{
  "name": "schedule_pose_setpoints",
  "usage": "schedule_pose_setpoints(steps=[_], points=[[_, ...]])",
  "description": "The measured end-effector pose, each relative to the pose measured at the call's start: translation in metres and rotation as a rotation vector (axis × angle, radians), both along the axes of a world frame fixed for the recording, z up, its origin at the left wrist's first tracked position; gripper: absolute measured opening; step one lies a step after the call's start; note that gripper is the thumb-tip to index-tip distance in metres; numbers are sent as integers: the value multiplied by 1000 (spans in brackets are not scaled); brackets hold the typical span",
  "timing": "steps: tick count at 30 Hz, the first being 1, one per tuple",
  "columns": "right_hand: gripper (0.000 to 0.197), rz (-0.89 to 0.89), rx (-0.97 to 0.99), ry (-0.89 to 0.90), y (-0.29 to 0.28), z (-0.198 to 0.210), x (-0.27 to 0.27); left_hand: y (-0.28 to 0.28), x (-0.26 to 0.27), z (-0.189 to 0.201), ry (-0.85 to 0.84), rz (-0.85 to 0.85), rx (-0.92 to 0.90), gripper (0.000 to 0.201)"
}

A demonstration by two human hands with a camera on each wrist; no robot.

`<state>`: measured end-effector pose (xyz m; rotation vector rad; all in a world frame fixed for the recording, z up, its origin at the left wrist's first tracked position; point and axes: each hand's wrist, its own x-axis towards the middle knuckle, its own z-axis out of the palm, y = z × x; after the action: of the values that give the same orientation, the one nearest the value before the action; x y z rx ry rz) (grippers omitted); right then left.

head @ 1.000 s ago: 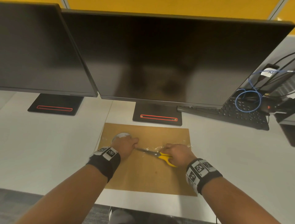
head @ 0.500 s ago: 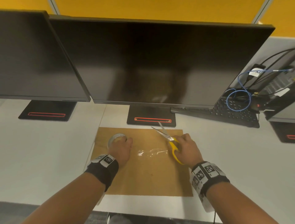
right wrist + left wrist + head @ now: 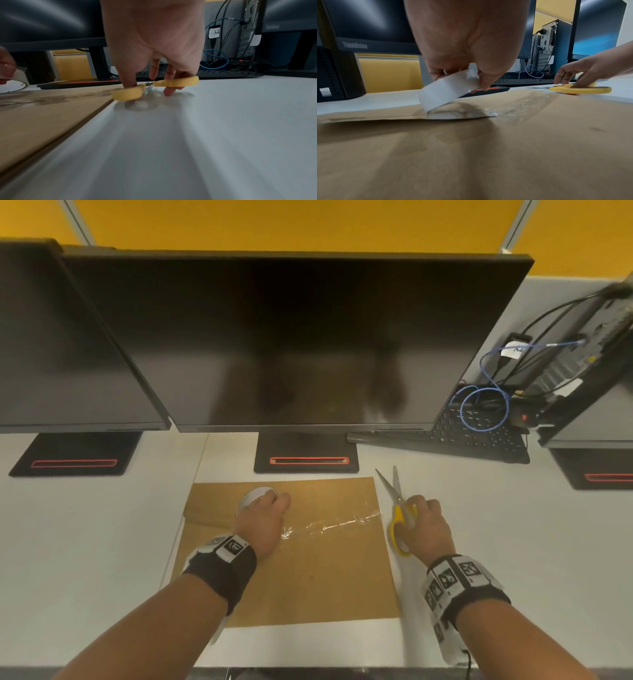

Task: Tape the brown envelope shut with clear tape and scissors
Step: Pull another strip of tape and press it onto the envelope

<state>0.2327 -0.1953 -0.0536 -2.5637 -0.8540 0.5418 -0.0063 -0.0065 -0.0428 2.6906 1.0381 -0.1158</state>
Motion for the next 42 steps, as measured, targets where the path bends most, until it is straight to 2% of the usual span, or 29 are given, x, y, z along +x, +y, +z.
schedule_pose_setpoints(steps=[3, 5, 9, 12, 14, 17, 20, 22, 25, 31, 38, 42], points=[[29, 4, -22, -23, 2, 0, -2, -1, 3, -1, -12, -13, -7, 23], [24, -14, -70, -45, 4, 1, -3, -2, 4, 0, -21, -12, -26, 24], [26, 48, -260, -112, 7, 8, -6, -4, 4, 3, -65, 0, -57, 25], [31, 90, -358, -158, 9, 14, -11, -2, 0, 5, -158, 12, -126, 18], [33, 92, -295, -211, 12, 18, -15, 0, -4, 6, -231, 8, -171, 15], [28, 209, -2, -240, 28, 24, -25, 0, -7, 9, -288, 12, -221, 15], [28, 377, 194, 37, 57, 36, -49, -1, -10, 12, -342, 17, -263, 16], [33, 423, 274, 202, 75, 44, -70, 0, -12, 15, -384, -2, -283, 16], [36, 465, 329, 292, 96, 48, -95, 1, -18, 19, -391, -43, -300, 16], [10, 487, 398, 331, 116, 41, -117, 8, -36, 23, -392, -75, -313, 18], [5, 491, 403, 306, 121, 38, -125, 11, -47, 24, -347, -34, -365, 18], [10, 474, 394, 326, 125, 36, -127, 17, -48, 31, -317, 19, -414, 21]])
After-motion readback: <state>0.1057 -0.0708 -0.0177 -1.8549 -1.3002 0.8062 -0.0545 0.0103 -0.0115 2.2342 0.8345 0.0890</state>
